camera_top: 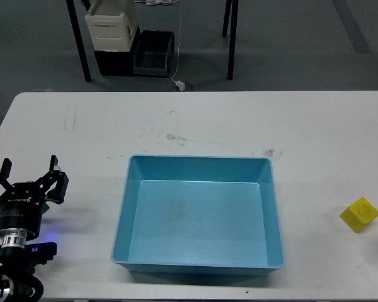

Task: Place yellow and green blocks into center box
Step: 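Close the right gripper on the yellow cube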

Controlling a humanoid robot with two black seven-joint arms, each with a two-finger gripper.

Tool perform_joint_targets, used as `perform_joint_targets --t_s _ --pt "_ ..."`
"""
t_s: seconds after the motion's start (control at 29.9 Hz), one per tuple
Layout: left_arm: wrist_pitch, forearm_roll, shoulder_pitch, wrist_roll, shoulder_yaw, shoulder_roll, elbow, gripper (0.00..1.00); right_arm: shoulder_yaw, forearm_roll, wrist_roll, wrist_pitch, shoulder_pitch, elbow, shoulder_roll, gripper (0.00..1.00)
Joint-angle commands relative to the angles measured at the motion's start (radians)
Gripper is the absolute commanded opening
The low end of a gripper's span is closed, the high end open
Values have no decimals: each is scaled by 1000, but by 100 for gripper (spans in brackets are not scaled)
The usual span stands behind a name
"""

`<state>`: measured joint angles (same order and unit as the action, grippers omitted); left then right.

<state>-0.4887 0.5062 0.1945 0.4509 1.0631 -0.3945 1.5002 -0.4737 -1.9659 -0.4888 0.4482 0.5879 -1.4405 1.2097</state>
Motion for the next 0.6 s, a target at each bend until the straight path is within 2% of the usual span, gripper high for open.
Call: perform_joint_targets --t_s 0.0,0.33,0.57 --pt "0 0 -1 2 1 0 0 100 10 -63 0 24 0 8 -42 99" --pt "0 0 -3 2 1 6 -2 100 47 -85 0 41 96 8 -127 99" --pt "0 -1 -3 2 1 11 -17 100 231 -82 0 41 234 37 -147 99"
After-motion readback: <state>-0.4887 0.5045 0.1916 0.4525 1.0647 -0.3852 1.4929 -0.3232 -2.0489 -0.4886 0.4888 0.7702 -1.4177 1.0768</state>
